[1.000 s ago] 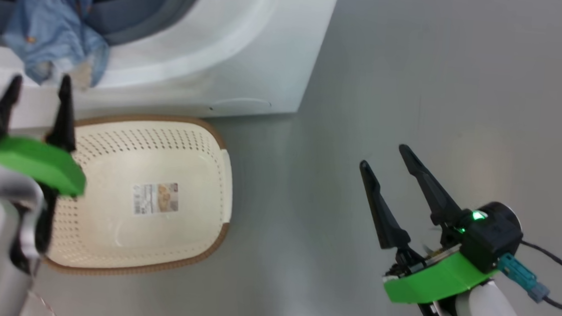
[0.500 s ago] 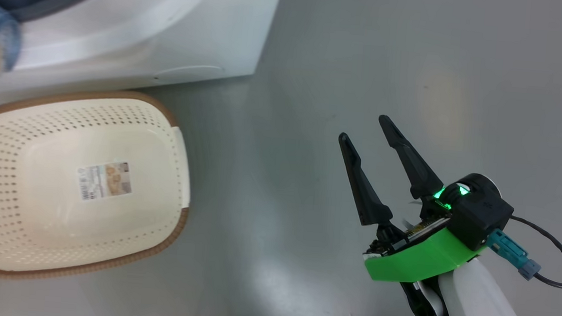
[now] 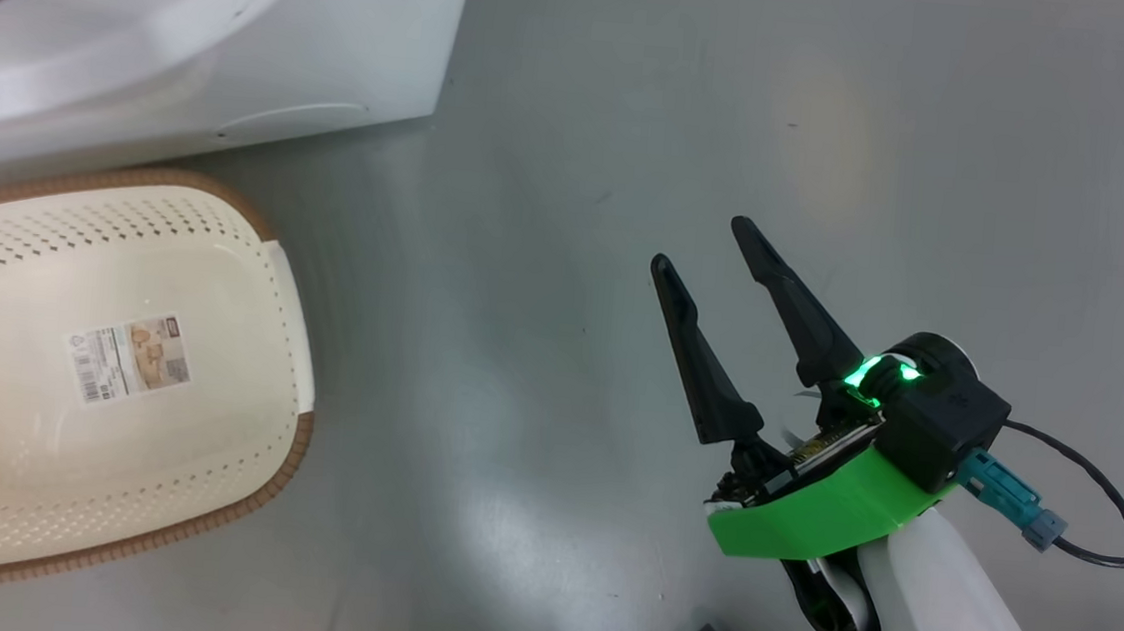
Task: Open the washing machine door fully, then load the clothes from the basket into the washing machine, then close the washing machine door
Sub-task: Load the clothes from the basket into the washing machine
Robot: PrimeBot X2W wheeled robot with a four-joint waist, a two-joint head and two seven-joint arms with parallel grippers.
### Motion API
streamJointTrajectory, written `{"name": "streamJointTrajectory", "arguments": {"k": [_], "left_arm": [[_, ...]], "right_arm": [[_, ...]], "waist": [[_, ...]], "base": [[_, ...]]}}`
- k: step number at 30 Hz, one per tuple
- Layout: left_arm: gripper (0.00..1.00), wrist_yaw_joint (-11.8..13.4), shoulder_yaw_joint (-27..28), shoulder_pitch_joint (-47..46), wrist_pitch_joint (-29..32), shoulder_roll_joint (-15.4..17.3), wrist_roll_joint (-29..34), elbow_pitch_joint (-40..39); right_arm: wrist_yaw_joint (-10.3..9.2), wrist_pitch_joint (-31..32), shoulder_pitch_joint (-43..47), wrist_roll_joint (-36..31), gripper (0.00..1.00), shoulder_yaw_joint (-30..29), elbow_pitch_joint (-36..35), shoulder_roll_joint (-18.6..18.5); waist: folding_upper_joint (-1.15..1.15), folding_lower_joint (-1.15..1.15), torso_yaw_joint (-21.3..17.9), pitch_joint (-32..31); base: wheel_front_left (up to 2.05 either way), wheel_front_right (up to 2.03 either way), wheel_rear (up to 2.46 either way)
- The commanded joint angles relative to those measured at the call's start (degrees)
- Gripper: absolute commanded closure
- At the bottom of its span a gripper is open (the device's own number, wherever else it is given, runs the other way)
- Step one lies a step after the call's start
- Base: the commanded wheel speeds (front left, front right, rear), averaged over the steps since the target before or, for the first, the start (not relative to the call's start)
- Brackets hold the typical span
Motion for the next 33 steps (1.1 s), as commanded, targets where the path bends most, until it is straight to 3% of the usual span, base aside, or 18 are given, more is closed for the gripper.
{"name": "streamJointTrajectory", "arguments": {"k": [1,3,4,5,6,7,12,22,33], "left_arm": [[0.0,0.96,1.71,-1.99,1.02,3.71,0.87,-0.91],[0.02,1.69,1.48,-2.53,2.38,3.88,1.14,-0.97],[0.26,1.88,1.32,-2.69,3.26,3.94,1.14,-1.09],[0.58,2.02,1.25,-2.87,3.94,4.04,1.08,-1.21],[0.82,2.16,1.22,-3.0,4.58,4.12,0.99,-1.32],[1.0,2.25,1.12,-3.1,5.21,4.2,0.93,-1.45],[1.0,2.35,0.89,-3.81,6.79,4.64,0.72,-3.15],[1.0,3.44,2.0,-7.24,1.99,5.87,2.37,-6.47],[1.0,3.69,2.68,-15.02,-10.7,7.63,7.31,-4.33]], "right_arm": [[0.09,-0.67,0.47,0.64,0.0,1.28,-1.35,0.63],[0.09,-0.67,0.45,0.69,0.0,1.39,-1.28,0.68],[0.09,-0.67,0.46,0.68,0.0,1.43,-1.26,0.71],[0.09,-0.67,0.46,0.71,0.0,1.48,-1.24,0.73],[0.09,-0.67,0.43,0.74,0.0,1.49,-1.26,0.75],[0.09,-0.67,0.39,0.76,0.0,1.48,-1.29,0.77],[0.09,-0.67,0.09,0.71,0.0,1.47,-1.46,0.82],[0.09,-0.68,-0.42,0.93,0.0,1.53,-1.92,0.88],[0.09,-0.68,-1.27,2.33,0.0,2.78,-2.47,0.91]], "waist": [[0.0,0.0,-0.31,0.3],[0.0,0.0,-0.39,0.31],[0.0,0.0,-0.4,0.32],[0.0,0.0,-0.4,0.33],[0.0,0.0,-0.38,0.36],[0.0,0.0,-0.35,0.41],[0.0,0.0,-0.2,0.76],[0.0,0.0,-0.98,2.23],[0.0,0.0,-4.09,4.79]], "base": [[0.0,0.0,0.0],[0.0,0.0,0.0],[0.0,0.0,0.0],[0.0,0.0,0.0],[0.0,0.0,0.0],[0.0,0.0,0.0],[0.0,0.0,0.0],[0.0,0.0,0.0],[0.0,0.0,0.0]]}}
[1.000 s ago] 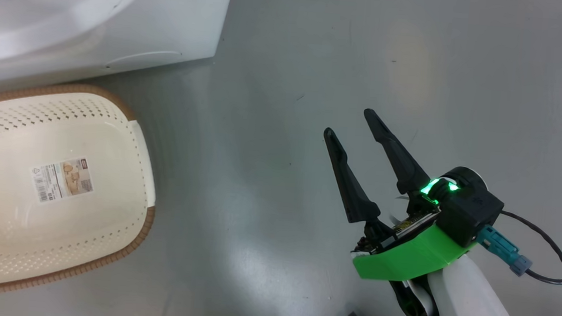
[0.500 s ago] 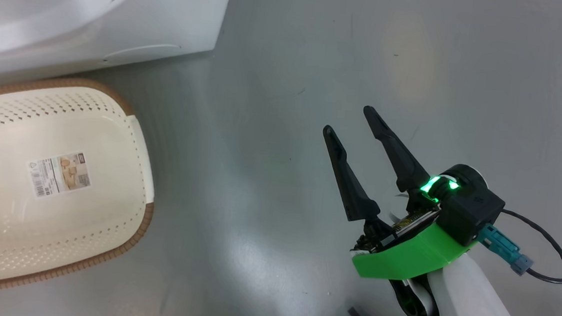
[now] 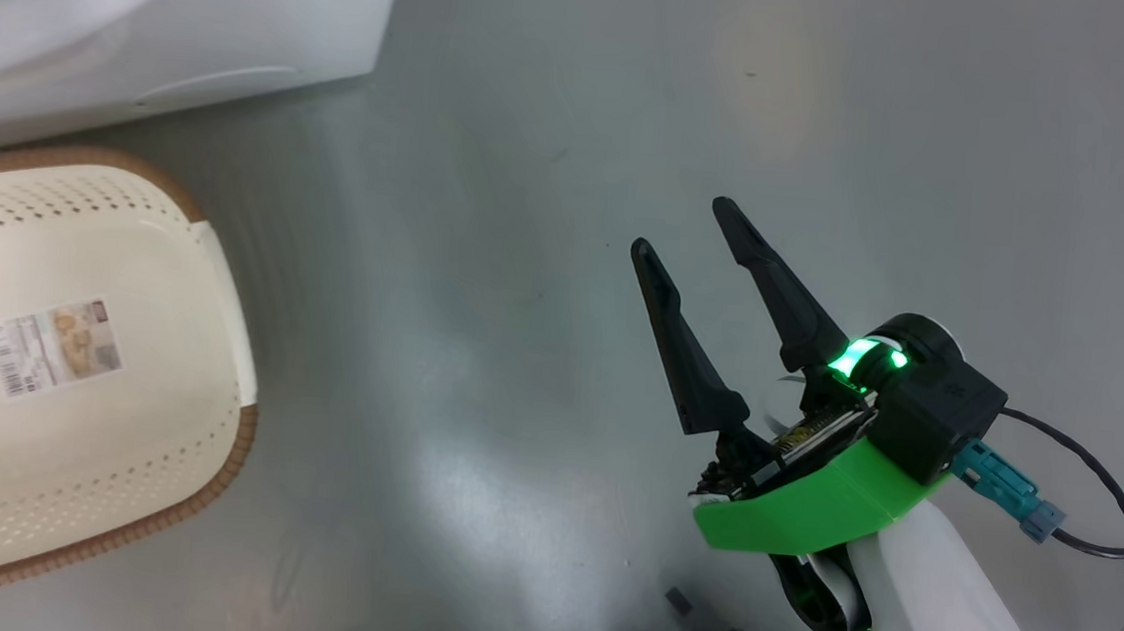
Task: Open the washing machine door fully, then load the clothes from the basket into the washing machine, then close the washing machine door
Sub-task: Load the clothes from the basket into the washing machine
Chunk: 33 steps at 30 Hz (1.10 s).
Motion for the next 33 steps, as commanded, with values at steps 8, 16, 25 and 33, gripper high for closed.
{"name": "streamJointTrajectory", "arguments": {"k": [8,16,25,33], "left_arm": [[1.0,-0.07,1.01,-8.26,-8.88,4.63,4.55,2.27],[1.0,-0.74,-0.64,-14.0,-13.95,5.88,8.01,6.91],[1.0,-0.83,-0.88,-16.99,-14.44,5.21,7.59,11.92],[0.0,-1.09,-1.46,-17.7,-13.87,3.42,6.55,14.24]], "right_arm": [[0.09,-0.68,-0.43,2.6,0.0,2.47,-1.67,0.49],[0.09,-0.68,-1.08,3.84,0.0,3.84,-2.1,0.5],[0.09,-0.68,-1.72,4.25,0.0,4.95,-1.78,0.5],[0.09,-0.68,-1.94,3.72,0.0,4.96,-1.53,0.5]], "waist": [[0.0,0.0,-3.55,2.8],[0.0,0.0,-5.5,5.44],[0.0,0.0,-5.85,7.15],[0.0,0.0,-4.51,6.91]], "base": [[0.0,0.0,0.0],[0.0,0.0,0.0],[0.0,0.0,0.0],[0.0,0.0,0.0]]}}
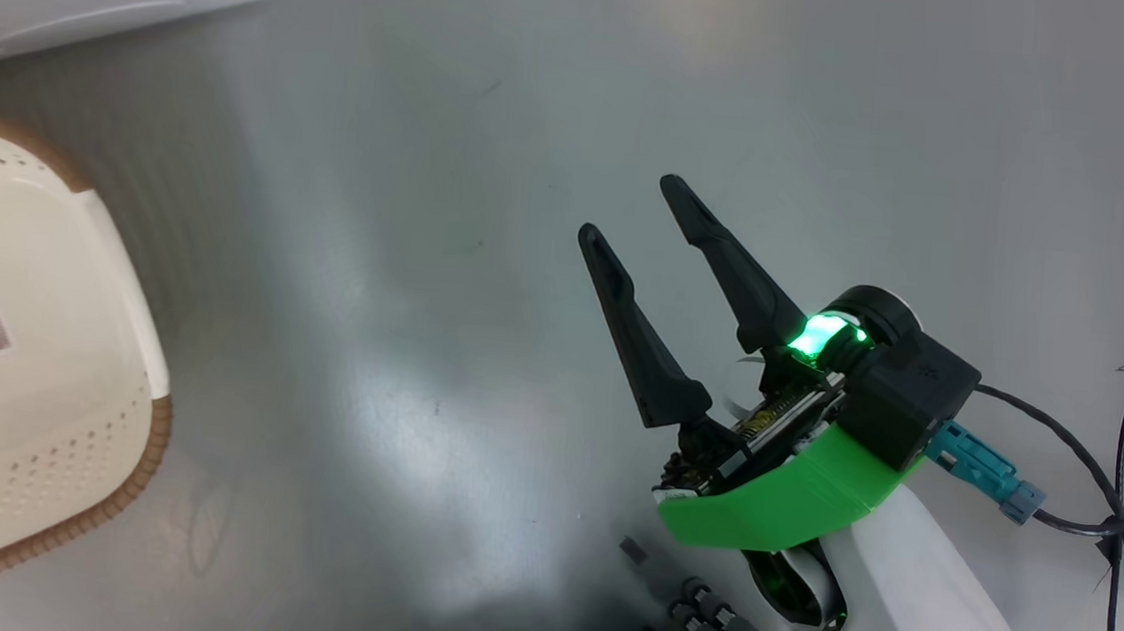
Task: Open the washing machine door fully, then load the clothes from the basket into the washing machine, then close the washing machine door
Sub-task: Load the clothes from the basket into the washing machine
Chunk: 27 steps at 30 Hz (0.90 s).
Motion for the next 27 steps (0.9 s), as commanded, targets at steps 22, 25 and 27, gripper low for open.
{"name": "streamJointTrajectory", "arguments": {"k": [22,25,27], "left_arm": [[0.0,0.09,-1.03,5.59,3.34,-3.79,-5.05,-1.29],[0.0,0.76,-0.36,9.14,2.31,-4.45,-6.55,-2.58],[0.0,1.22,0.15,11.91,1.43,-4.76,-7.57,-3.87]], "right_arm": [[0.09,-0.68,3.12,-2.38,0.0,-2.14,0.1,-0.5],[0.09,-0.68,3.59,-2.76,0.0,-2.75,0.19,-1.06],[0.09,-0.68,3.95,-3.01,0.0,-3.24,0.2,-1.43]], "waist": [[0.0,0.0,6.94,-6.66],[0.0,0.0,8.13,-8.18],[0.0,0.0,8.89,-9.22]], "base": [[0.0,0.0,0.0],[0.0,0.0,0.0],[0.0,0.0,0.0]]}}
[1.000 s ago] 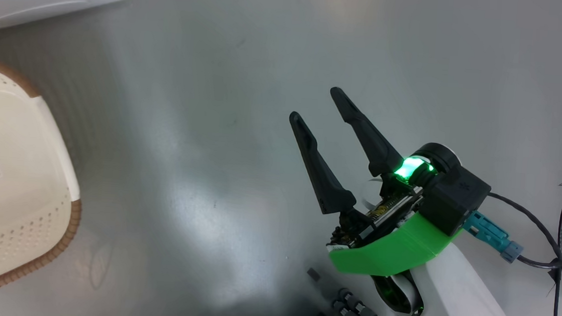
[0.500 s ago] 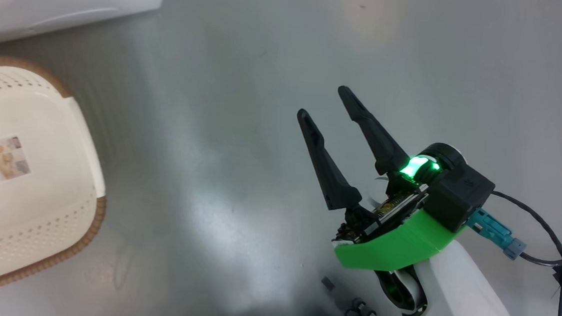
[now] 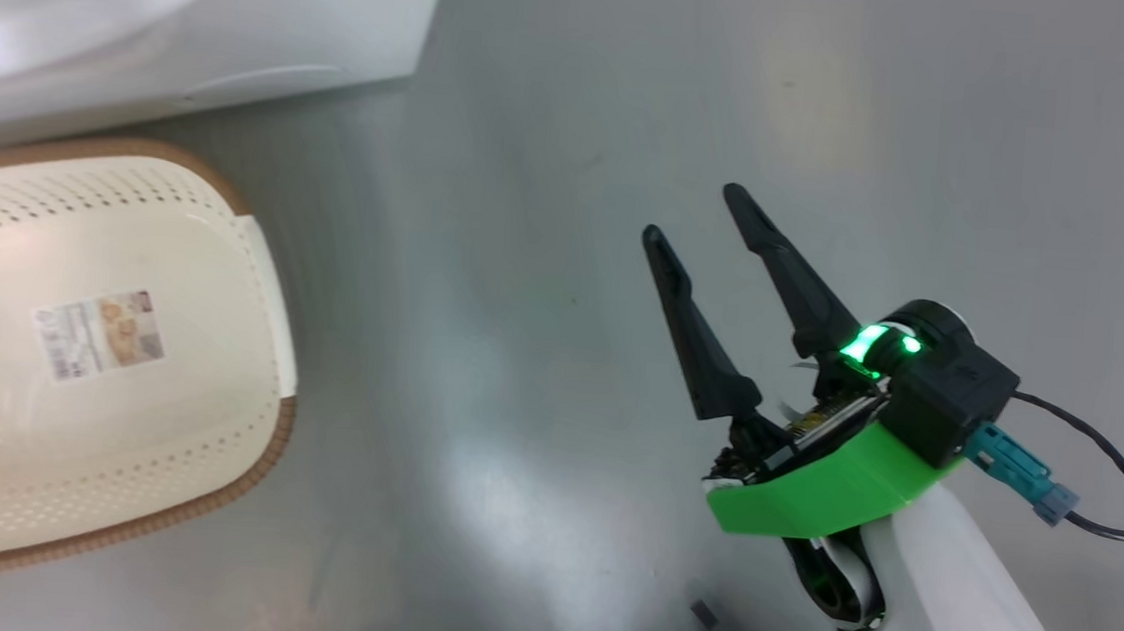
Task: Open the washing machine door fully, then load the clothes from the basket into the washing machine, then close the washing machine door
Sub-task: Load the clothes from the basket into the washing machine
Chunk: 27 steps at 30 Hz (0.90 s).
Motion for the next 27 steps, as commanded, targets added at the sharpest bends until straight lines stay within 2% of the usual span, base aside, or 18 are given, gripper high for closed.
{"name": "streamJointTrajectory", "arguments": {"k": [1,7,12,14,16,20,27], "left_arm": [[0.0,0.81,1.77,2.44,-0.7,2.37,-0.95,-2.39],[0.0,2.52,3.46,13.63,-4.4,1.26,-4.15,-9.11],[0.0,5.1,4.43,24.59,-7.48,0.97,-5.54,-17.4],[0.0,7.23,4.14,31.63,-9.22,0.83,-5.14,-22.44],[0.0,7.87,4.27,33.96,-9.85,0.29,-5.6,-24.22],[0.0,11.73,4.34,42.45,-12.32,-0.86,-5.15,-31.24],[0.0,16.84,3.1,55.35,-14.95,-3.44,-4.73,-40.02]], "right_arm": [[0.09,-0.68,2.66,-0.93,0.0,0.32,-1.11,-0.19],[0.09,-0.68,4.27,-1.61,0.0,-1.17,-0.97,-0.94],[0.09,-0.68,5.56,-2.08,0.0,-2.49,-1.29,-1.46],[0.09,-0.68,6.35,-2.4,0.0,-3.55,-1.39,-1.72],[0.09,-0.68,6.62,-2.51,0.0,-3.94,-1.39,-1.76],[0.09,-0.68,7.77,-3.04,0.0,-5.47,-1.42,-2.06],[0.09,-0.68,9.91,-3.88,0.0,-7.24,-0.99,-2.91]], "waist": [[0.0,0.0,2.13,-2.44],[0.0,0.0,4.2,-5.79],[0.0,0.0,5.53,-8.02],[0.0,0.0,6.32,-9.43],[0.0,0.0,6.59,-9.92],[0.0,0.0,7.89,-11.93],[0.0,0.0,10.02,-15.95]], "base": [[0.0,0.0,0.0],[0.0,0.0,0.0],[0.0,0.0,0.0],[0.0,0.0,0.0],[0.0,0.0,0.0],[0.0,0.0,0.0],[0.0,0.0,0.0]]}}
